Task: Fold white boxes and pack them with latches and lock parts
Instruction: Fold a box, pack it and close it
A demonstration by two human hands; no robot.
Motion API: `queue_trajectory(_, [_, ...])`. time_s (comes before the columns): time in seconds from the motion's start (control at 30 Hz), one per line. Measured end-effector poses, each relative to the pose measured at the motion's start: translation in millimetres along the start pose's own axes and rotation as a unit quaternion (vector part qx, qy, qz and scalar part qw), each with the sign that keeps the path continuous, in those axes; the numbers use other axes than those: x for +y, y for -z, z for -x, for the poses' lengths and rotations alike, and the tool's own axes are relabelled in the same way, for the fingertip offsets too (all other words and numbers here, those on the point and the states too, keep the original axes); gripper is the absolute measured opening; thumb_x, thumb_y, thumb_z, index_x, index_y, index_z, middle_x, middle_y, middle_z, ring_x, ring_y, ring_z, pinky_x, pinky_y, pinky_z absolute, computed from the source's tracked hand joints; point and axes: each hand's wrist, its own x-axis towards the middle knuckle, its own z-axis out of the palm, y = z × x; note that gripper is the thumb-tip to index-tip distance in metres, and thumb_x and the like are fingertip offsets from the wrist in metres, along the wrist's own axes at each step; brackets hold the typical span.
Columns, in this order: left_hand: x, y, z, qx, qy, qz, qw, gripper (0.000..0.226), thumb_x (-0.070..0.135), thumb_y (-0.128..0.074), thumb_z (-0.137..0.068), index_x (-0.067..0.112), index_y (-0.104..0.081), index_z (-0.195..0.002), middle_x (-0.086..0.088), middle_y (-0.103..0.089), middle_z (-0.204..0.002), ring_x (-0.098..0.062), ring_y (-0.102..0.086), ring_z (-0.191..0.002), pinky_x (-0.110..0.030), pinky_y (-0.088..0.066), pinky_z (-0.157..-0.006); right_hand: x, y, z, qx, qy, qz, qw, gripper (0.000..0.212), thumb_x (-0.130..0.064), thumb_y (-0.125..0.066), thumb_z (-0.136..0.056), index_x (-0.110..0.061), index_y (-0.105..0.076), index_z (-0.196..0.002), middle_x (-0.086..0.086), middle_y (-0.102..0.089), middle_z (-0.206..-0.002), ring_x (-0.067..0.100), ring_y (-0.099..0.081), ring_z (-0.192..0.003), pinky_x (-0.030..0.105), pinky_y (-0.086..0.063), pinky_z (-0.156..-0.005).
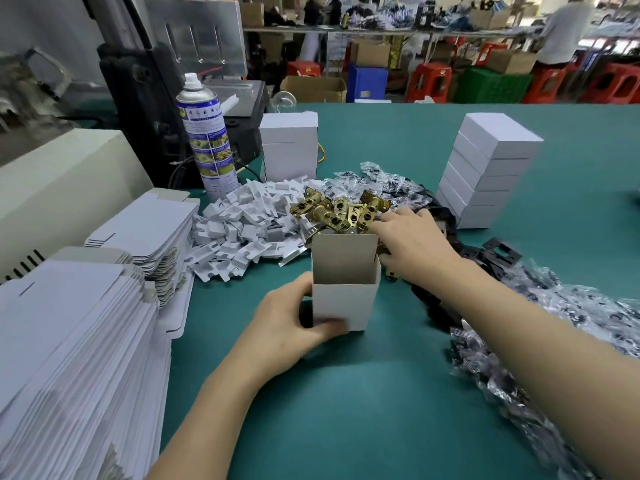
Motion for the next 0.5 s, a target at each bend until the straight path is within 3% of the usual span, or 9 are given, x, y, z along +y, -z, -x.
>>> queue_trajectory(0.1, [6.9,-1.6,0.7,0.044,-0.023,0.024,0.998,0.043,0.026,-0.086,-0.08,0.047,-0.068,-0.113,0.027,-0.075,-0.101,0.004,-0.07,-0.09,-0.006,-0.048,-0.075,-3.2,-5.4,-5.7,0.01,0.02,0.056,0.998,0.027,-0.02,-0.067,-0.091,-0.019,-0.062,-0.117,0.001,-0.06,-0.119,0.026,-0.05,-0.117,0.038,-0.033,-0.085])
queue_trajectory(0.2, [8.1,0.1,-0.4,0.063,-0.027,0.033,0.997,0.037,0.018,-0.087,-0.085,0.037,-0.071,-0.113,0.021,-0.078,-0.101,-0.001,-0.072,-0.096,-0.007,-0.049,-0.081,-1.4,-8.4,-8.7,0.027,0.034,0.092,0.995,0.028,-0.008,-0.062,-0.09,-0.02,-0.063,-0.114,0.0,-0.059,-0.115,0.025,-0.05,-0.113,0.037,-0.029,-0.082])
queue_trajectory(0.27, [7.5,1.0,-1.2,0.065,-0.02,0.042,0.997,0.034,0.015,-0.086,-0.085,0.034,-0.074,-0.11,0.02,-0.079,-0.099,-0.002,-0.073,-0.095,-0.008,-0.049,-0.082,4.0,-1.8,-8.3,0.04,0.02,0.081,0.996,0.024,-0.01,-0.066,-0.09,-0.02,-0.064,-0.112,-0.001,-0.062,-0.115,0.025,-0.051,-0.114,0.04,-0.031,-0.087])
queue_trajectory(0.4, [6.4,1.2,-1.9,0.071,-0.014,0.056,0.996,0.035,0.014,-0.087,-0.084,0.033,-0.076,-0.11,0.018,-0.079,-0.099,-0.004,-0.075,-0.095,-0.012,-0.053,-0.083,21.8,24.8,-0.7,0.102,-0.087,-0.087,0.987,0.021,-0.029,-0.075,-0.091,-0.021,-0.067,-0.108,0.001,-0.071,-0.109,0.028,-0.06,-0.111,0.04,-0.037,-0.091])
queue_trajectory(0.5, [6.0,0.6,-2.1,0.076,-0.013,0.056,0.995,0.037,0.014,-0.088,-0.083,0.034,-0.075,-0.112,0.019,-0.079,-0.1,-0.005,-0.075,-0.095,-0.014,-0.055,-0.085,34.9,52.0,15.7,0.171,-0.117,-0.326,0.922,0.024,-0.031,-0.083,-0.085,-0.022,-0.069,-0.102,-0.005,-0.072,-0.091,0.019,-0.066,-0.09,0.031,-0.05,-0.08])
